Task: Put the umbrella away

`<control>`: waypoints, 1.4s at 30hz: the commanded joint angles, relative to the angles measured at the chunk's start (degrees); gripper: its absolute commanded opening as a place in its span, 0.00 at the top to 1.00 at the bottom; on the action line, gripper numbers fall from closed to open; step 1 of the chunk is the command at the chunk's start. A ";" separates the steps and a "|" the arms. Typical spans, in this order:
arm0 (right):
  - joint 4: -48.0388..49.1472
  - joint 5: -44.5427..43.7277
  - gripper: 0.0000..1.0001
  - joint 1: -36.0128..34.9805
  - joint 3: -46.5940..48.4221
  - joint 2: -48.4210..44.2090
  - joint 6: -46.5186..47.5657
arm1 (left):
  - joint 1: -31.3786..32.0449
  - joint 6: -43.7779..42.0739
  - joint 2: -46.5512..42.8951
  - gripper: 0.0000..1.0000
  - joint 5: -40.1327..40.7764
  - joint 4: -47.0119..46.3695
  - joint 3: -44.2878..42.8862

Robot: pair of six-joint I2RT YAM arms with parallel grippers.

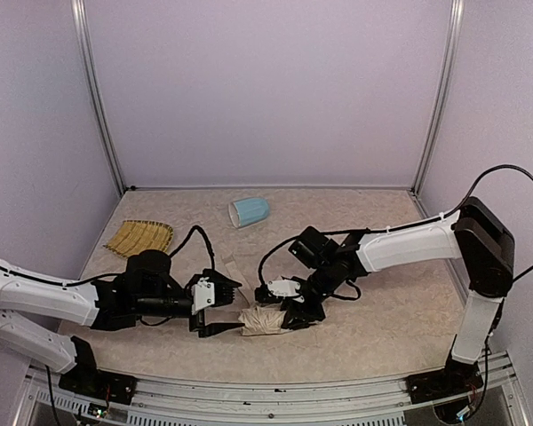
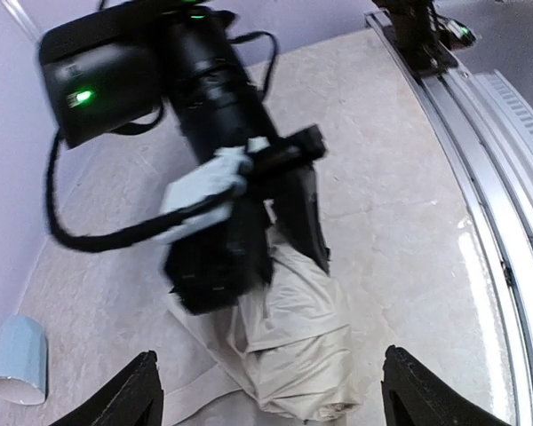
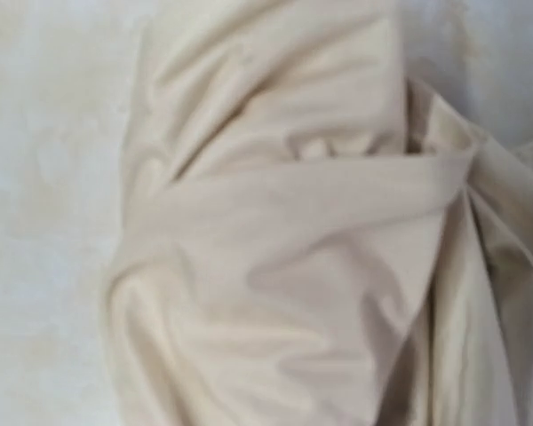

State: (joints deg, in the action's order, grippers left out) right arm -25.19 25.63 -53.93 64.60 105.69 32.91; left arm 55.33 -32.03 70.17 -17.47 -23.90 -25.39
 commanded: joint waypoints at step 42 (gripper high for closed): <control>31.65 -6.06 0.19 11.35 -24.90 -28.80 -13.89 | -1.84 6.33 46.78 0.81 -13.14 50.44 -38.99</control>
State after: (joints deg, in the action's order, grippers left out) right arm -6.79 27.31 -41.39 46.87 84.07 17.82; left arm 55.00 -29.36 110.21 -21.39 14.39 -63.99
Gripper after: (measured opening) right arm 0.822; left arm 0.305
